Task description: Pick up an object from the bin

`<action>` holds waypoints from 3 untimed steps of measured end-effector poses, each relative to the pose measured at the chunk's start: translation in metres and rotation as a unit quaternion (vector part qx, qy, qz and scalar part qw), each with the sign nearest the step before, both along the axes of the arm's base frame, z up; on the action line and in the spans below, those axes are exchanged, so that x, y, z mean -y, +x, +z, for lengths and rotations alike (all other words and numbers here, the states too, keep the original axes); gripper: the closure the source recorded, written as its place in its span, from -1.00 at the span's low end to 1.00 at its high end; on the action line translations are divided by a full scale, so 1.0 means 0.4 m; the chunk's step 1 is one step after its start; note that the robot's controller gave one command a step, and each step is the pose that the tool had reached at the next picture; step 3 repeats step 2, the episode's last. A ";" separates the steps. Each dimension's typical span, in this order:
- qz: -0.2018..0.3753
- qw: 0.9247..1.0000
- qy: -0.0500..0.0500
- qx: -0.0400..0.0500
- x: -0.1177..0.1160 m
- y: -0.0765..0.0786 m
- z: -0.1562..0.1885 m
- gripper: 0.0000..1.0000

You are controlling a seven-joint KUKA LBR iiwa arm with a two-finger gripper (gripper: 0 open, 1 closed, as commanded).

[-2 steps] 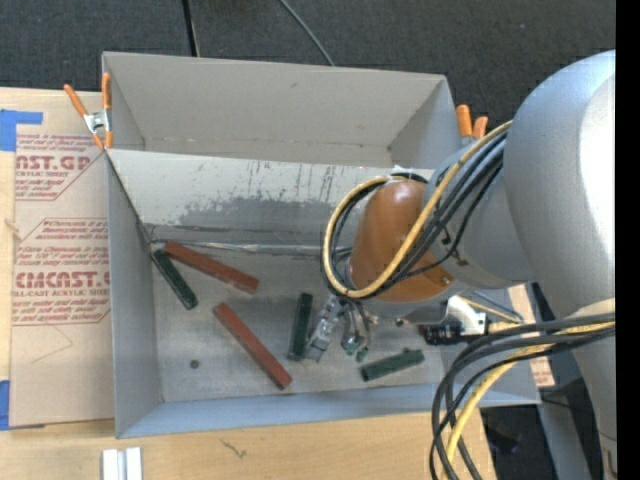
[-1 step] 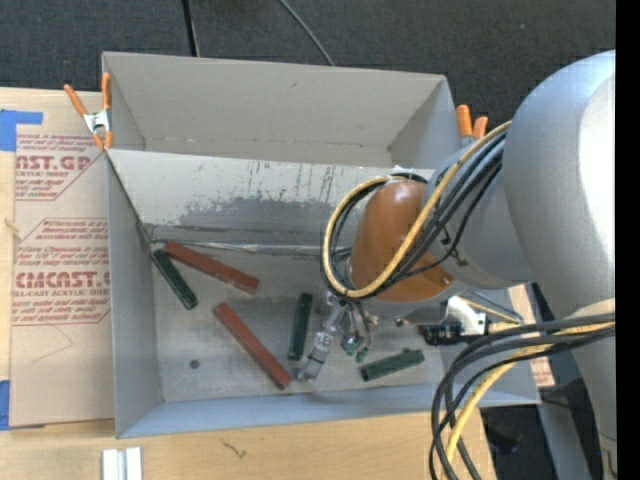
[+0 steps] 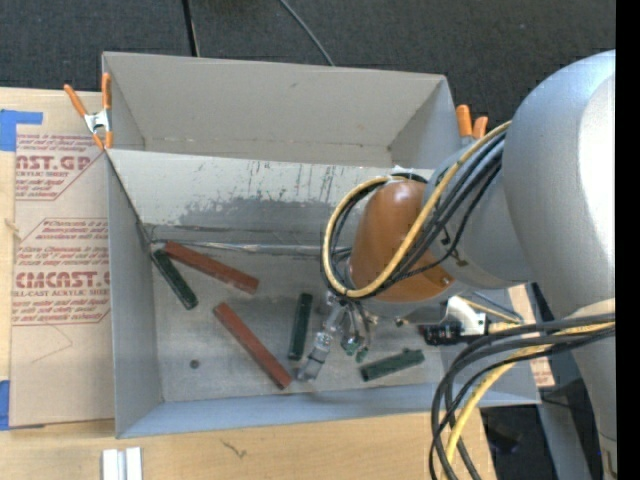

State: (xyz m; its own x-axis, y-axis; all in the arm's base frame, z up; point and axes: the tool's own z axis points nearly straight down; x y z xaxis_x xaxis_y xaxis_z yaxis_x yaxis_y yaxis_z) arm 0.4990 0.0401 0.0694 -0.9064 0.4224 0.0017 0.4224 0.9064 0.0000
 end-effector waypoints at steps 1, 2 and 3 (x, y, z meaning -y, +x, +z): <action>-0.008 1.000 -0.001 0.000 -0.079 0.001 0.000 -1.00; -0.014 1.000 -0.001 0.001 -0.001 -0.043 0.002 1.00; -0.014 1.000 -0.001 0.001 -0.001 -0.043 0.002 1.00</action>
Offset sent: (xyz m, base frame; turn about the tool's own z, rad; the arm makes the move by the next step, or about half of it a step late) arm -0.0175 0.0010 0.0006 0.0260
